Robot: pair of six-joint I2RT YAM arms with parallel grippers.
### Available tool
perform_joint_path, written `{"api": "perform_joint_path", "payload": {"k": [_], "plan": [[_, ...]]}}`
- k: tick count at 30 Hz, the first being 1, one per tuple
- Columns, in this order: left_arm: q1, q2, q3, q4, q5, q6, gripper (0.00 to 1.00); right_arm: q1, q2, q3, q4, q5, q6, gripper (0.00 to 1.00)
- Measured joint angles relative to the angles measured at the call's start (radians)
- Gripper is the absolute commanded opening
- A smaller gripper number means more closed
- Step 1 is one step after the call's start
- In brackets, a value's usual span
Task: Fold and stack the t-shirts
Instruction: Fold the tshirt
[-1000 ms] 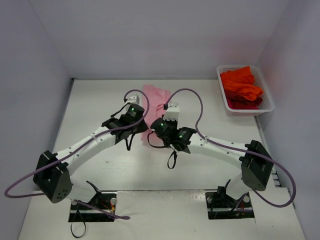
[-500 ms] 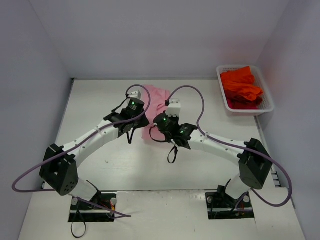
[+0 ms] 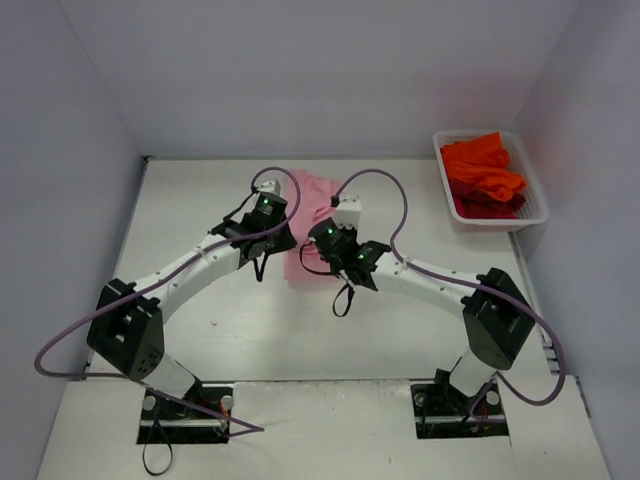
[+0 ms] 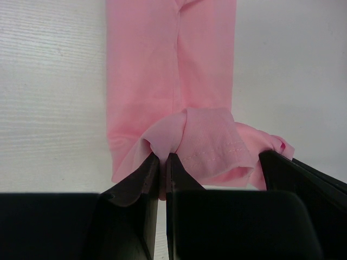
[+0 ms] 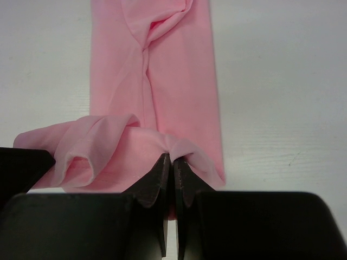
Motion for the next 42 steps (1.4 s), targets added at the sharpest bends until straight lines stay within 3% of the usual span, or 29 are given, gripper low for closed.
{"api": "perform_joint_path", "payload": {"k": [42], "plan": [[0.088, 0.15, 0.047, 0.08, 0.064, 0.007, 0.0, -0.116, 0.154, 0.081, 0.082, -0.106, -0.042, 0.0]]}}
